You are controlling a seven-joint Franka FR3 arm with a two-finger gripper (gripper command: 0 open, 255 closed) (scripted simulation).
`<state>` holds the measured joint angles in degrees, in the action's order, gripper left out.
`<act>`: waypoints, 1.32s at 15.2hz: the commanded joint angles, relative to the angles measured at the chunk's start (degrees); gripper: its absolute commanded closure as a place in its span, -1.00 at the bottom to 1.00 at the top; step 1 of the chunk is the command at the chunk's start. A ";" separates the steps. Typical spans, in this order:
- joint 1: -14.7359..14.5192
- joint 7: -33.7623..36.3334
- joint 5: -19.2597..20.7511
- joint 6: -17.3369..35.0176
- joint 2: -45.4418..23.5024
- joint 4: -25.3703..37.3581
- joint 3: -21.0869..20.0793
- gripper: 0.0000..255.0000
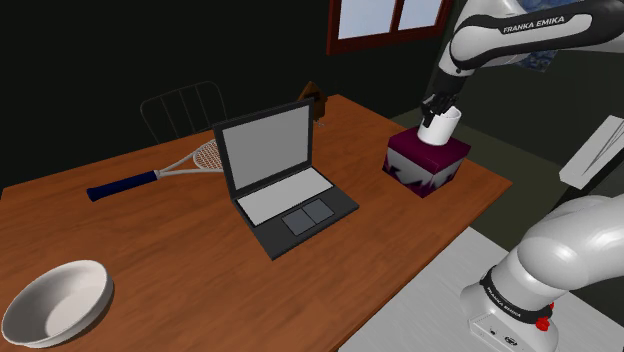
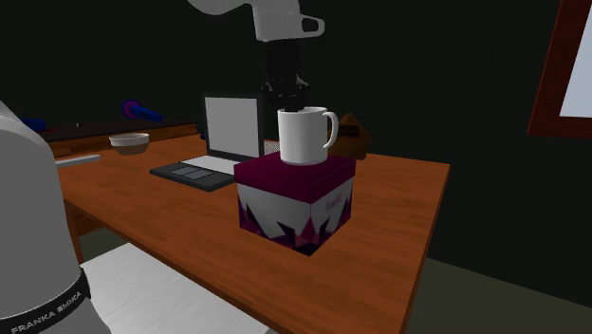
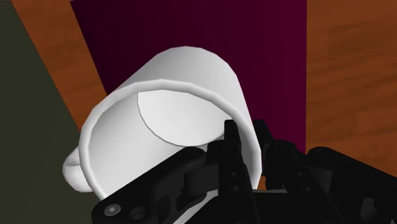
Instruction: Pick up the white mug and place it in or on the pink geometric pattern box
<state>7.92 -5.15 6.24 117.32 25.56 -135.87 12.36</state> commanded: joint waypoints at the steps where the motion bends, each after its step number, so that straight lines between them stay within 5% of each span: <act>1: 0.00 0.00 0.00 0.04 0.00 0.00 0.00 1.00; 2: 0.00 0.00 0.00 0.04 0.00 0.00 0.00 1.00; 3: 0.00 0.00 0.00 0.03 0.00 0.00 0.00 -1.00; 8: 0.00 0.00 0.00 0.03 0.00 0.01 0.00 -1.00; 12: -0.09 0.05 -0.20 -7.55 1.87 5.72 -0.70 -1.00; 20: -0.08 0.05 -0.20 -7.54 1.87 5.71 -0.70 -1.00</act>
